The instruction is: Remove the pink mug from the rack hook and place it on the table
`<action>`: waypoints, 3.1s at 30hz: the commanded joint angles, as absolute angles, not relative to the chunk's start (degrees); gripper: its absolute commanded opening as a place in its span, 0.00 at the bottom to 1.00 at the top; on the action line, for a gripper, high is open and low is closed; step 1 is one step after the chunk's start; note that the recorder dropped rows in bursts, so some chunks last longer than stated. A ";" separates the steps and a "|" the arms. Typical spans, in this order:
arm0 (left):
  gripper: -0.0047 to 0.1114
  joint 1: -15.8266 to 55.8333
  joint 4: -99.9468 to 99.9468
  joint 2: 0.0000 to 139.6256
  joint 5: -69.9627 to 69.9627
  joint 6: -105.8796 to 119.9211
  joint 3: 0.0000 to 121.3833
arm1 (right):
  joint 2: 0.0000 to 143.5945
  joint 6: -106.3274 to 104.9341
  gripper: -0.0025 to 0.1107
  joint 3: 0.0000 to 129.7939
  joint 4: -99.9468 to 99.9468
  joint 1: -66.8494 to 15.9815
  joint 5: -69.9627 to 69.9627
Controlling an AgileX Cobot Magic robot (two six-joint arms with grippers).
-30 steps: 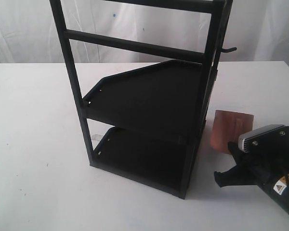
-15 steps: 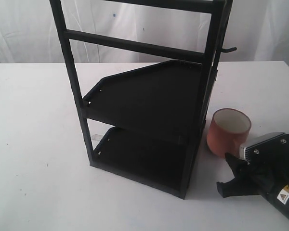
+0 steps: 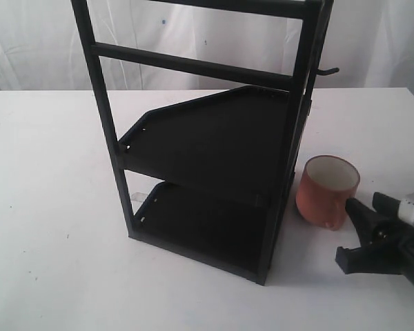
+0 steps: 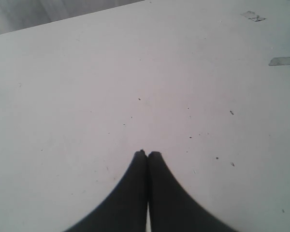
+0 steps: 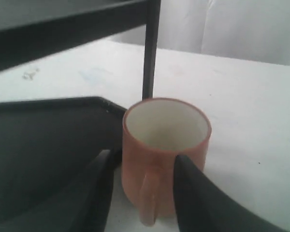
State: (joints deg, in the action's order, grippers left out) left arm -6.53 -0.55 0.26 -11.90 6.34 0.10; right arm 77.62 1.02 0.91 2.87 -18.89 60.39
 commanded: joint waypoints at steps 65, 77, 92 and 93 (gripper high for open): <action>0.04 -6.71 -1.23 0.00 -12.05 6.21 0.00 | 0.00 6.36 0.02 0.00 -4.83 7.35 -20.13; 0.04 -6.71 -1.23 0.00 -12.05 6.21 0.00 | 0.00 2.80 0.02 0.00 -4.47 7.48 -19.33; 0.04 -6.71 -1.23 0.00 -12.05 6.21 0.00 | 0.00 2.80 0.02 0.00 -4.48 7.38 -19.43; 0.04 -6.71 -1.23 0.00 -12.05 6.21 0.00 | 0.00 2.80 0.02 0.00 -4.48 7.38 -19.43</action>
